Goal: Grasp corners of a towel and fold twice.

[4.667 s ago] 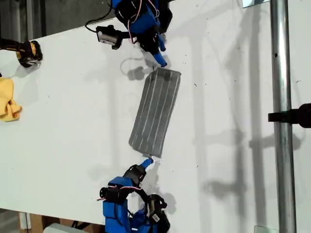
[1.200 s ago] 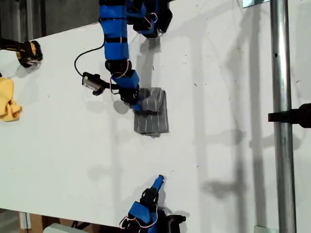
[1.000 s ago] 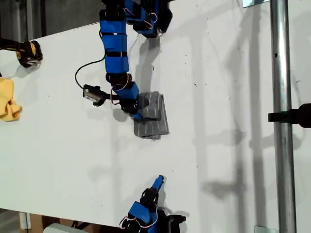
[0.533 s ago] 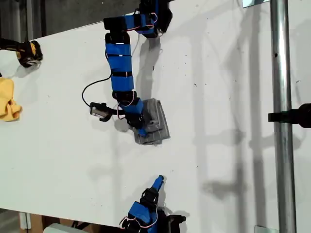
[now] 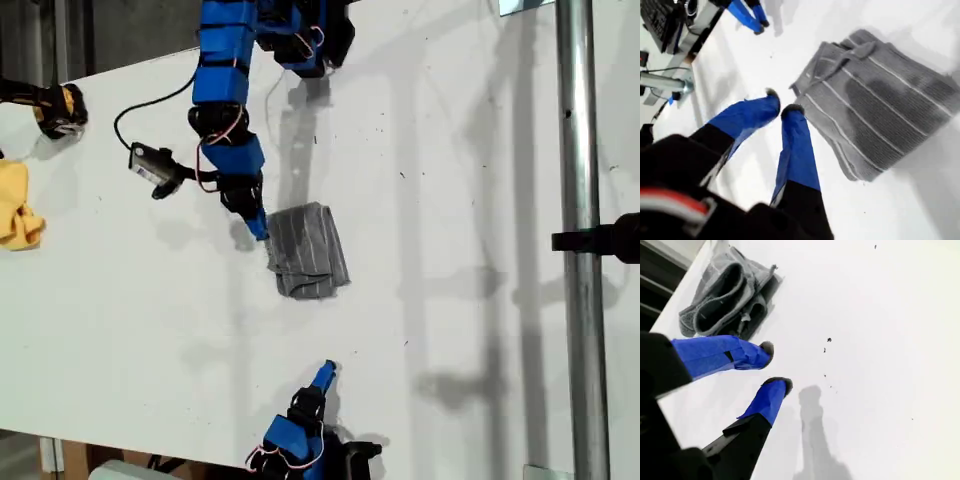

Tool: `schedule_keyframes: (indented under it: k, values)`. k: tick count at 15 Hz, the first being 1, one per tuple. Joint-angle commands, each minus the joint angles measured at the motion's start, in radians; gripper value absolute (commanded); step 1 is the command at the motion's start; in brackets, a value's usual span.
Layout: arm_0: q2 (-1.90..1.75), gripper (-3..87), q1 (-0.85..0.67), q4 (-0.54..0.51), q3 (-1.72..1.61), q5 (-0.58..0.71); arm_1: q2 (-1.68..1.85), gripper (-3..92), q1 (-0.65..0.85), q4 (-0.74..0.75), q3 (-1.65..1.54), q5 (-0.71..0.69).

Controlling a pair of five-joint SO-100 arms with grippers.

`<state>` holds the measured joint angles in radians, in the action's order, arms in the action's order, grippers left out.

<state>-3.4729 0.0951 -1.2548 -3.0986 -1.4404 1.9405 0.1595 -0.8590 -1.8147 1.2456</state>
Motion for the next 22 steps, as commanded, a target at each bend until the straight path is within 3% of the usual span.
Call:
schedule_keyframes:
  k: [1, 3, 6, 7, 9, 11, 13, 17, 22]
  values:
    - [-0.005, 9.8, -0.012, 0.017, 0.012, 0.011, 0.37, 0.9, 0.026, -0.026, -0.307, 0.031]
    - [-0.005, 9.2, -0.02, 0.028, -0.002, -0.002, 0.755, -0.2, 0.015, -0.063, -0.652, 0.112]
    - [-0.005, 9.2, -0.041, 0.051, -0.017, -0.017, 1.198, -0.2, -0.064, -0.288, -0.945, 0.258]
    - [-0.005, 9.2, -0.044, 0.012, -0.017, -0.052, 1.356, -0.2, -0.069, -0.41, -1.025, 0.295]
    - [-0.003, 9.3, -0.095, -0.046, -0.02, -0.19, 1.348, -0.2, -0.109, -0.551, -1.048, 0.388]
    - [-0.003, 9.4, -0.081, -0.046, -0.02, 0.08, 1.348, 9.0, -0.198, -0.577, -1.046, 0.328]
    - [-0.003, 9.0, 0.012, -0.038, -0.02, 0.483, 1.348, 9.0, -0.301, -0.607, -1.028, 0.268]
    - [-0.003, 8.8, 0.025, -0.043, -0.02, 0.445, 1.348, 9.0, -0.414, -0.607, -1.028, 0.268]
    - [-0.003, 8.8, 0.025, -0.043, -0.02, 0.445, 1.348, 9.0, -0.42, -0.607, -1.028, 0.268]
